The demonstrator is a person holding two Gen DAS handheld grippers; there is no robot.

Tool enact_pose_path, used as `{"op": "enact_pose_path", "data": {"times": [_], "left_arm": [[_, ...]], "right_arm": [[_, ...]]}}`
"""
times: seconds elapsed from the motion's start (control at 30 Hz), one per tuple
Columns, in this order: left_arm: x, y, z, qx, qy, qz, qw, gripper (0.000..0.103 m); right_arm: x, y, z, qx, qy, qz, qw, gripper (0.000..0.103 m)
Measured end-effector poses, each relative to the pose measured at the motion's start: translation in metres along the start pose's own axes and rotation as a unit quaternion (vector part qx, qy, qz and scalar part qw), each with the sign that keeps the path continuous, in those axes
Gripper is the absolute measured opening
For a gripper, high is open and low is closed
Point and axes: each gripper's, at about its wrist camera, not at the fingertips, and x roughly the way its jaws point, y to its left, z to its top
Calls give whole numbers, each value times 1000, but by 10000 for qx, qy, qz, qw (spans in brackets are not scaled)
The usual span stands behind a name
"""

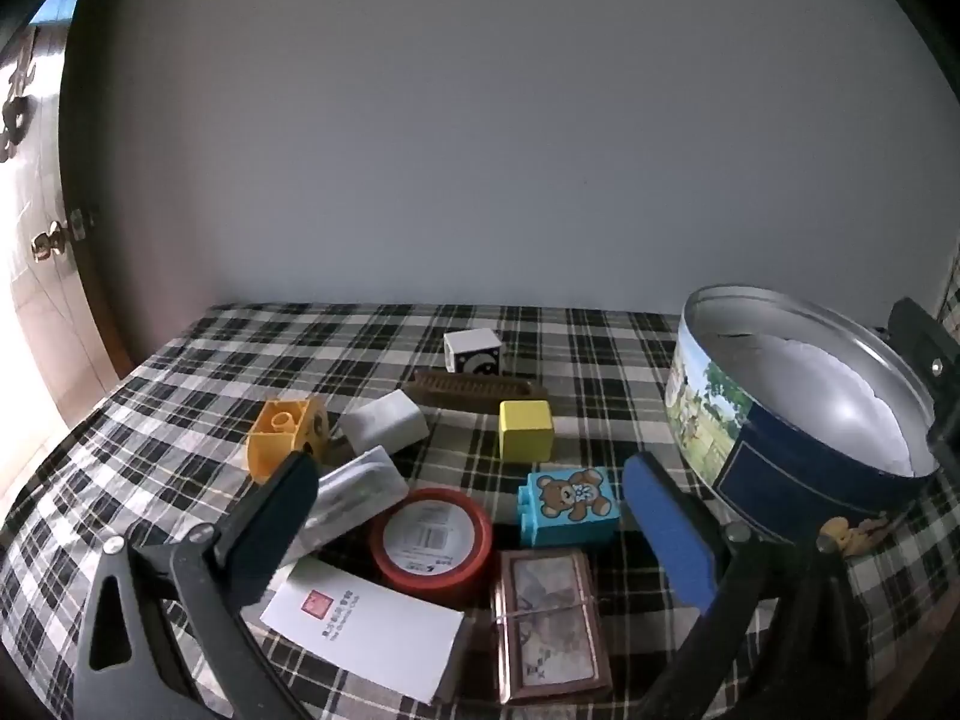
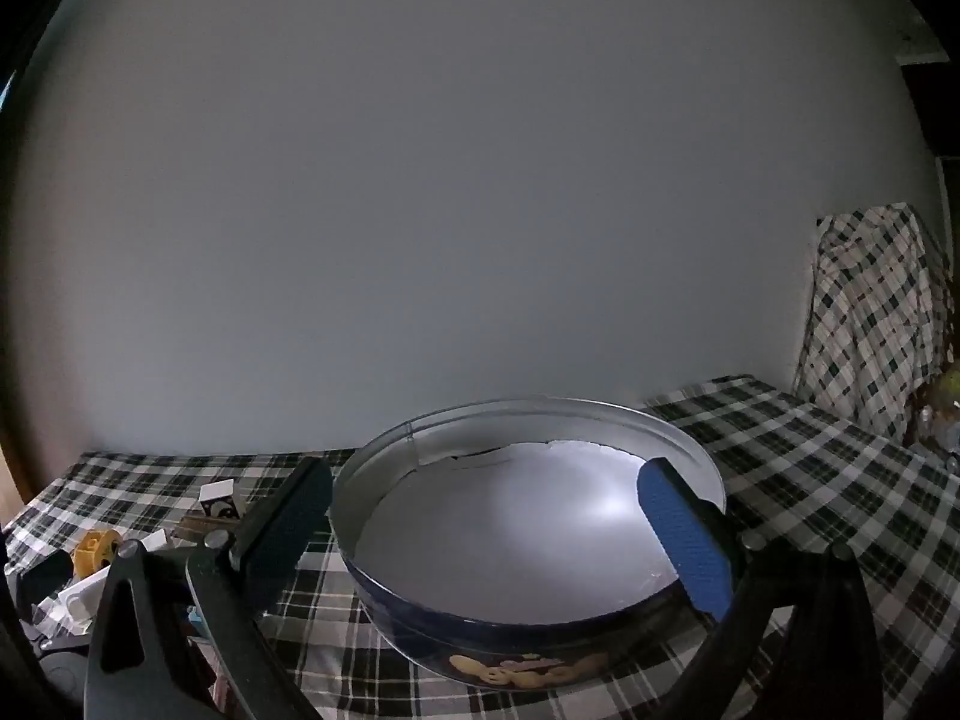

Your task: Organize rigid objects

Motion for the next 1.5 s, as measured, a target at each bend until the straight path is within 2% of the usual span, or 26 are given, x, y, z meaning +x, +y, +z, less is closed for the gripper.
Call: {"op": "enact_pose_path", "data": {"times": [1.5], "left_arm": [[-2, 3, -3, -26, 61, 4, 10000, 103]], "right_arm": [[-2, 2, 7, -53, 29, 204, 9998, 103]]}}
